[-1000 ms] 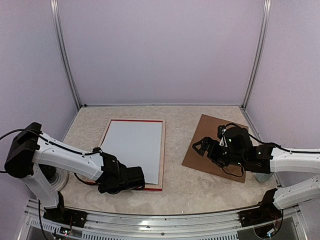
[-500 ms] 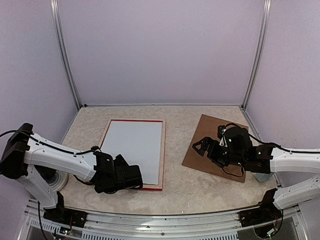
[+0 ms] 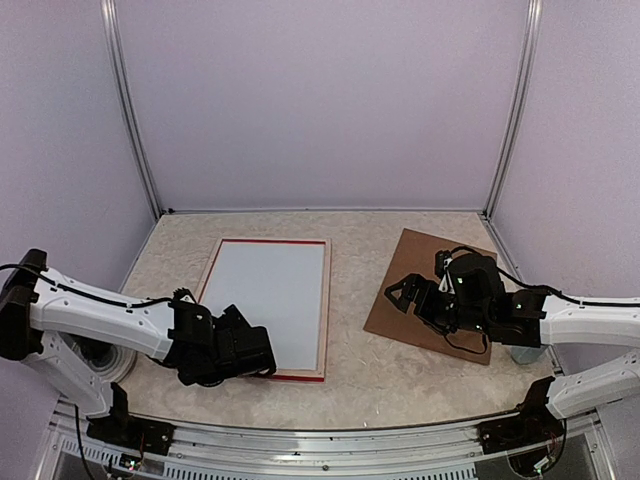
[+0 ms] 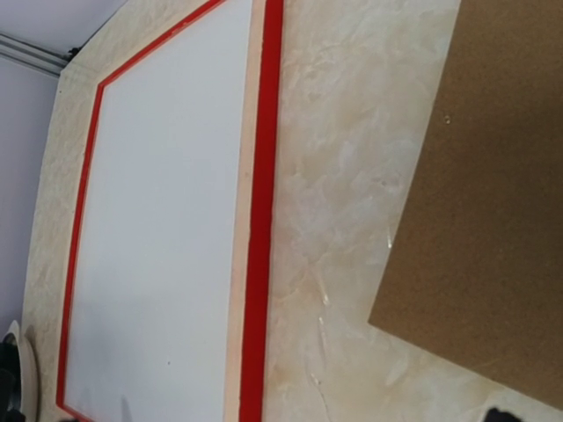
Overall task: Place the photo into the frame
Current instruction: Place the photo on the mat board.
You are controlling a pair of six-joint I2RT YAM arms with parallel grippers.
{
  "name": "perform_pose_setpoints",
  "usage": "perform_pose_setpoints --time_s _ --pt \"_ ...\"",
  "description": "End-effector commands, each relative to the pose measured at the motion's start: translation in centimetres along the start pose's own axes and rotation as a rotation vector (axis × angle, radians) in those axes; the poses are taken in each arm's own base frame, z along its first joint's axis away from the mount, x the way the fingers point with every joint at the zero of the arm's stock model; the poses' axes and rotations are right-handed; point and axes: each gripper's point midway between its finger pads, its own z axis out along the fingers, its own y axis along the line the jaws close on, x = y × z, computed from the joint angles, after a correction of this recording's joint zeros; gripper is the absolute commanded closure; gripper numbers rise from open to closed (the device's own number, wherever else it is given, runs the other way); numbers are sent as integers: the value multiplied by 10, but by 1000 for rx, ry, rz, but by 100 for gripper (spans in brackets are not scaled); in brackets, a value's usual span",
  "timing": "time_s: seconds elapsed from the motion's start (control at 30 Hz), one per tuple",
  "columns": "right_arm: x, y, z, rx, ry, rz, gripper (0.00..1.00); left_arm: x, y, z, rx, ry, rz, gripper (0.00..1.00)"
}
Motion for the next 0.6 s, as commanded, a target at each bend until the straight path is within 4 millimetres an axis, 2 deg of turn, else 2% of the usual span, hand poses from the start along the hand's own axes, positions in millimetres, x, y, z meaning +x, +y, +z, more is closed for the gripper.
perform_pose_setpoints --time_s 0.0,0.2,0.43,0.57 --pt "-4 3 1 -2 -8 -19 1 -20 -1 11 -3 -32 34 1" --pt "-2 4 4 8 12 -36 1 -54 -13 41 99 8 52 1" --pt "1 4 6 6 26 -49 1 -105 -14 79 213 41 21 1" --pt "2 4 8 9 33 -54 1 -116 -15 105 233 82 36 1"
